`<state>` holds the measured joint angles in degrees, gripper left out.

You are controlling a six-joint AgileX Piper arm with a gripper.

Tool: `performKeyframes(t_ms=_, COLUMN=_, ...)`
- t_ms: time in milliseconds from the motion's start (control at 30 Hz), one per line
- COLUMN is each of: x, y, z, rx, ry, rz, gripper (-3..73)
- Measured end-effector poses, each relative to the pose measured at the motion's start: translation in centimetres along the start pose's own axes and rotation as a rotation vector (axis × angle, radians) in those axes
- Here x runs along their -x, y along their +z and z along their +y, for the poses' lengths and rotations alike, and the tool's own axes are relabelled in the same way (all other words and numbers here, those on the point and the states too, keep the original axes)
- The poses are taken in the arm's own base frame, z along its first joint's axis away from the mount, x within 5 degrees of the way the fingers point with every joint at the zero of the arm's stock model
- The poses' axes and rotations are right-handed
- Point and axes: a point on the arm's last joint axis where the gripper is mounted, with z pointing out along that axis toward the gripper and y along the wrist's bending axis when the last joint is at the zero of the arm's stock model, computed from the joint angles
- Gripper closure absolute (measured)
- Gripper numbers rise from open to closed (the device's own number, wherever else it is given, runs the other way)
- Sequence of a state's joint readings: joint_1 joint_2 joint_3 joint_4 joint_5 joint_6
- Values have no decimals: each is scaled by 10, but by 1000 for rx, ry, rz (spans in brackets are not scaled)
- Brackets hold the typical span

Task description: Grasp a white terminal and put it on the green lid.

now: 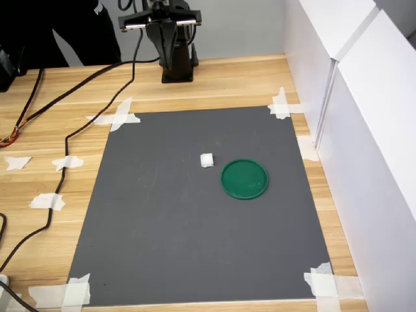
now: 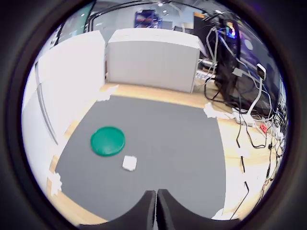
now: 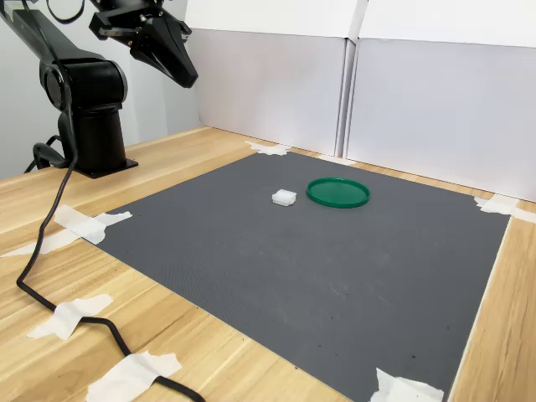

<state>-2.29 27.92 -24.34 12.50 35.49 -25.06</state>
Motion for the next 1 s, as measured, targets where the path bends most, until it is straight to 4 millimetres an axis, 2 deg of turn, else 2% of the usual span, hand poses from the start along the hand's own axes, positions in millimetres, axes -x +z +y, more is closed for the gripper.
performKeyframes(t_ms=200, x=12, y=9, z=1, rx=134, ry=-49, rz=222, gripper=711)
performKeyframes(t_ms=367, x=26, y=16, z=3, rx=255, ry=-190, rz=275, gripper=707)
performKeyframes(t_ms=467, x=30, y=21, z=5, rx=331, ry=-306, rz=298, gripper=671)
performKeyframes(t_ms=533, x=32, y=23, z=5, rx=371, ry=-357, rz=322, gripper=625)
performKeyframes(t_ms=600, x=34, y=26, z=4, rx=397, ry=-386, rz=343, gripper=546)
performKeyframes(t_ms=867, x=45, y=43, z=-5, rx=401, ry=-433, rz=411, gripper=142)
performKeyframes(t_ms=1000, x=52, y=53, z=-9, rx=409, ry=-439, rz=446, gripper=35)
